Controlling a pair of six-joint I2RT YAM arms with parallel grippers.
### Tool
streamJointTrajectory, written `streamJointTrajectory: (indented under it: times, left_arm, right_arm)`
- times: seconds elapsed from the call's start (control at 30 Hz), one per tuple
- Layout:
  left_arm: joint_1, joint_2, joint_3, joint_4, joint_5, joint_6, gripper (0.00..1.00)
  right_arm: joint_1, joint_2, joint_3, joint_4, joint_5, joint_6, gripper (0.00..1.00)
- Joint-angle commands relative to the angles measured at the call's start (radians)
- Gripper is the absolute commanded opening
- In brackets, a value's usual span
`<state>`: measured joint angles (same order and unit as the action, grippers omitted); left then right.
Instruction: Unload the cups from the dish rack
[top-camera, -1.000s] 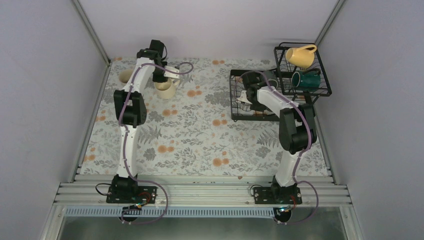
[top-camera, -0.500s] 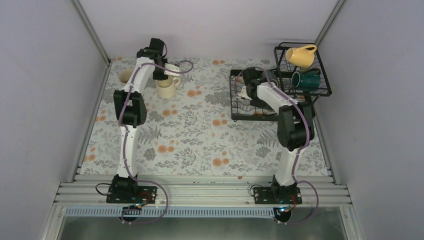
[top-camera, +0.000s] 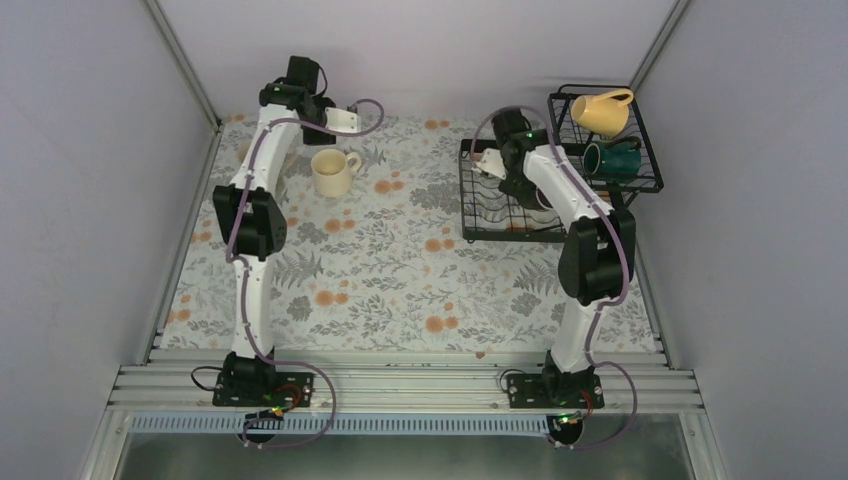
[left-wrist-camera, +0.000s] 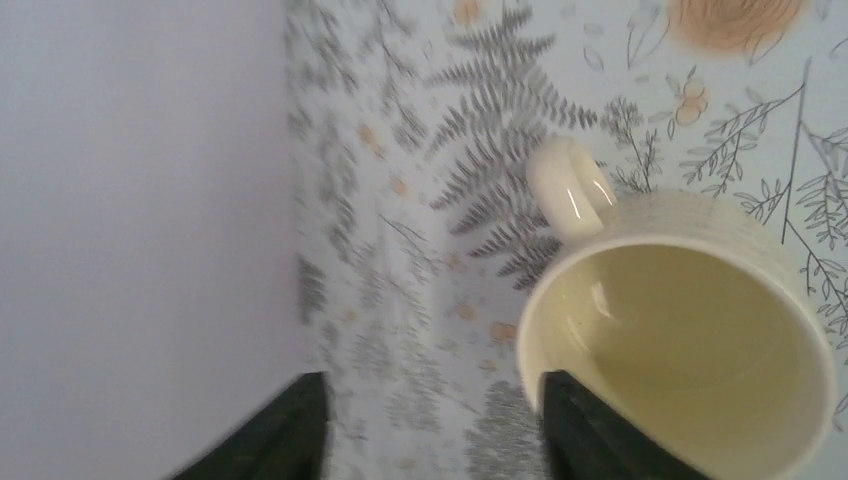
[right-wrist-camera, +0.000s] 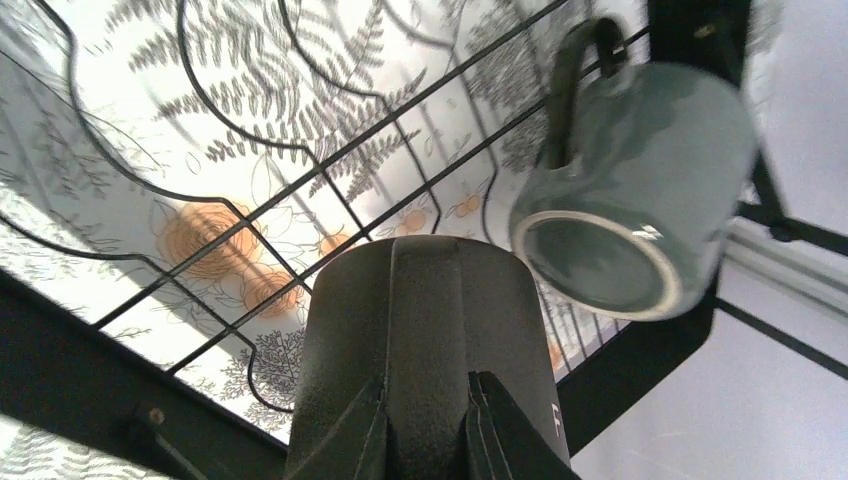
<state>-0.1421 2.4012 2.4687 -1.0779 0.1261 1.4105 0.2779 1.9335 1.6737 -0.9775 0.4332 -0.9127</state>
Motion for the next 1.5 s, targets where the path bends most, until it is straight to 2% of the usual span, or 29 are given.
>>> streamJointTrajectory:
  times: [0.0, 0.07, 0.2, 0.3, 0.47, 0.7, 0.83, 0.97, 1.33, 1.47]
  left_arm:
    - [-0.005, -0.172, -0.002, 0.03, 0.173, -0.087, 0.62]
    - [-0.005, -0.245, -0.057, 0.082, 0.248, -0.137, 0.66]
    - [-0.013, -0.393, -0.224, 0.192, 0.398, -0.24, 0.66]
    - [-0.022, -0.504, -0.368, 0.31, 0.539, -0.33, 0.68]
    - [-0.037, -0.748, -0.798, 0.75, 0.789, -0.485, 0.77]
    - [-0.11, -0.871, -1.116, 1.205, 0.87, -0.672, 0.8]
    - [-0.147, -0.874, -1.181, 1.306, 0.904, -0.75, 0.84]
    - [-0.18, -0.882, -1.218, 1.35, 0.927, -0.74, 0.85]
    - [-0.213, -0.871, -1.235, 1.55, 1.095, -0.962, 0.85]
    - [-0.229, -0.843, -1.212, 1.572, 1.161, -1.028, 0.82]
  right_arm:
    - [-0.004, -0.113, 0.183, -0.116, -0.093, 0.043, 0.04]
    - [-0.005, -0.118, 0.268, -0.18, -0.175, 0.063, 0.04]
    - [-0.004, -0.119, 0.428, -0.299, -0.337, 0.097, 0.04]
    - [-0.003, -0.152, 0.46, -0.308, -0.433, 0.105, 0.04]
    - [-0.002, -0.207, 0.484, -0.308, -0.611, 0.116, 0.04]
    - [-0.003, -0.263, 0.509, -0.306, -0.941, 0.128, 0.04]
    - [-0.002, -0.312, 0.513, -0.295, -1.144, 0.142, 0.03]
    - [-0.001, -0.32, 0.521, -0.308, -1.305, 0.139, 0.03]
    - [0.03, -0.314, 0.45, -0.308, -1.489, 0.136, 0.03]
    - [0.048, -0.311, 0.443, -0.308, -1.549, 0.149, 0.03]
